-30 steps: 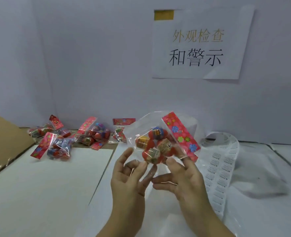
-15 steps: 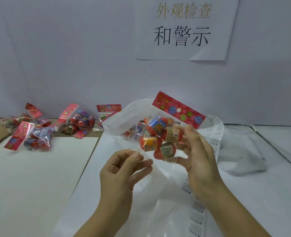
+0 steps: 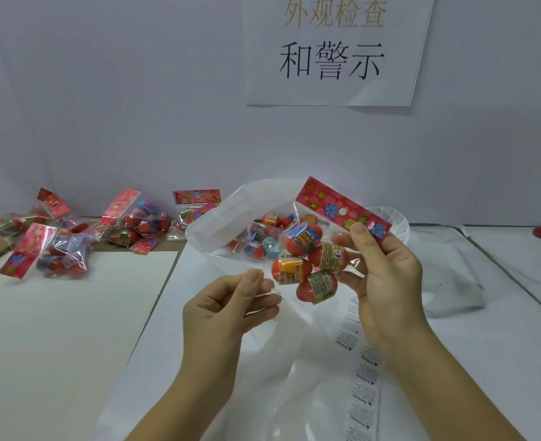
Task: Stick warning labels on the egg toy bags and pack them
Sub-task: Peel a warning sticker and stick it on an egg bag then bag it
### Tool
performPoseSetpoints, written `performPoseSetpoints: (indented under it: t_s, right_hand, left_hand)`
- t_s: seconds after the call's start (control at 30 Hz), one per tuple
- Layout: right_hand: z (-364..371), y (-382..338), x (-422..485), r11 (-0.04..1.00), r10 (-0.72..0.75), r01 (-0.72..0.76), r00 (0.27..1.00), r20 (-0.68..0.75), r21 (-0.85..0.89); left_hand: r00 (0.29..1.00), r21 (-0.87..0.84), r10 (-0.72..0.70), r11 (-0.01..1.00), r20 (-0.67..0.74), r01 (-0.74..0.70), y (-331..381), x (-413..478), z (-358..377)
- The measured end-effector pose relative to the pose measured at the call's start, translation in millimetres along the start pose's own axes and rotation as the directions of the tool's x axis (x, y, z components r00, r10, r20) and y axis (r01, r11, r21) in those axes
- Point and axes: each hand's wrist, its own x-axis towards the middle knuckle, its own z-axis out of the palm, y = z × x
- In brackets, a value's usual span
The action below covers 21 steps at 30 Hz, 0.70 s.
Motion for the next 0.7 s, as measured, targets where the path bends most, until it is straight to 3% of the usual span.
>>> performPoseSetpoints:
  t_s: [0.23, 0.33, 0.43, 0.53, 0.63, 0.7]
  right_hand:
    - [0, 2, 0, 0.999, 0.051, -0.051, 0.999, 0.001, 0.001]
    - [1, 4, -1, 0.985, 0.115, -0.126, 0.989, 0.097, 0.118]
    - [5, 1, -3, 0.921, 0.157, -0.228, 0.959, 0.236, 0.316]
    - [7, 1, -9, 0.822, 0.233, -0.409, 0.876, 0.422, 0.397]
    - [4, 4, -13, 0.754, 0.331, -0.516, 0.832, 0.445, 0.405]
    - [6, 0, -15, 0.756, 0.346, -0.530, 0.821, 0.454, 0.384]
  left_hand:
    - [1.000, 0.034, -0.025, 0.999, -0.010, 0.026, 1, 0, 0]
    - [0.986, -0.104, -0.147, 0.983, 0.076, 0.154, 8, 3, -4]
    - [0.929, -0.221, -0.276, 0.917, 0.248, 0.332, 15, 8, -11]
    - [0.837, -0.089, -0.324, 0.912, 0.441, 0.400, 16, 8, -15]
    - [0.737, 0.024, -0.383, 0.894, 0.557, 0.447, 16, 0, -14]
    - [0.726, 0.092, -0.401, 0.900, 0.559, 0.426, 17, -4, -11]
